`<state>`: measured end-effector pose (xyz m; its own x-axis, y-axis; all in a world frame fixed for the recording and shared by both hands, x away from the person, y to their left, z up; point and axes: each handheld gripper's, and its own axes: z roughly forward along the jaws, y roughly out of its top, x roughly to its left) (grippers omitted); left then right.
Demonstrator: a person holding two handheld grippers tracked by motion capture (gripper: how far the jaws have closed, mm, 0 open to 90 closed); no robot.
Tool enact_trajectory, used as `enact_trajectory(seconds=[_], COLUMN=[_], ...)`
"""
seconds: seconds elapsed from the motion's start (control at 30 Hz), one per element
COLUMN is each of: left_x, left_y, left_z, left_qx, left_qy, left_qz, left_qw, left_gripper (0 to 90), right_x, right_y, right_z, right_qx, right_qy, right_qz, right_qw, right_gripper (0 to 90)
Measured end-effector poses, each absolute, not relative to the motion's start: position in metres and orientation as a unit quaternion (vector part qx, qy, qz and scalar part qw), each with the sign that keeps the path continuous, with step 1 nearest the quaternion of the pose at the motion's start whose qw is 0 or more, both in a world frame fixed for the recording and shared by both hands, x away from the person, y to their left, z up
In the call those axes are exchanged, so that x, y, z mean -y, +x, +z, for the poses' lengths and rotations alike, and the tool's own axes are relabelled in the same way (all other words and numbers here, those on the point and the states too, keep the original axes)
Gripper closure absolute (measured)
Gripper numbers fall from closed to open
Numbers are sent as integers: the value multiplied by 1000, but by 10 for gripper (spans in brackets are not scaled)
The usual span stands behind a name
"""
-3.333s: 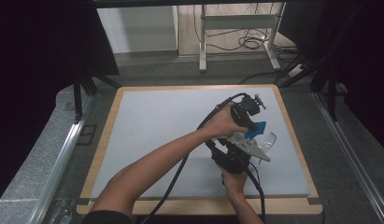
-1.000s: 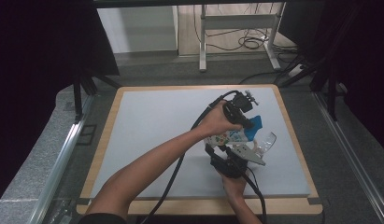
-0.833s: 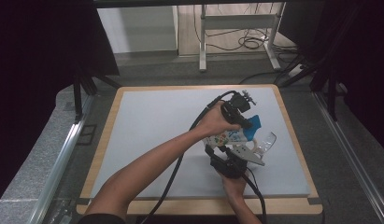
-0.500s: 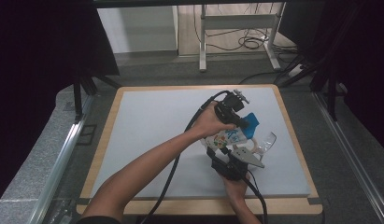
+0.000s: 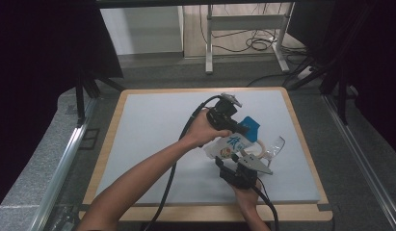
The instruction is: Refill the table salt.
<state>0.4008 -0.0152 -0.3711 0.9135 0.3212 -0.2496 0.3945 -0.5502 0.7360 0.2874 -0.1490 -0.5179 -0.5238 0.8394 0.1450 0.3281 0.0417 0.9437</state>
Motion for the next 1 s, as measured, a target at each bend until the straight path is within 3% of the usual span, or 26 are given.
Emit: enact_trajectory(seconds=[0.47,1.0], left_x=[-3,-19], left_y=[398,398], left_z=[-376,-378], left_qx=[-216,-228], left_qy=[862,845], left_qz=[-55,-53], left_qw=[454,481], left_gripper=[899,899], right_x=[182,222], right_y=[272,246], right_z=[-512,-516], right_qx=[-690,-717], right_qy=[415,391], right_qz=[550,545], right_qw=[221,189], right_gripper=[322,344])
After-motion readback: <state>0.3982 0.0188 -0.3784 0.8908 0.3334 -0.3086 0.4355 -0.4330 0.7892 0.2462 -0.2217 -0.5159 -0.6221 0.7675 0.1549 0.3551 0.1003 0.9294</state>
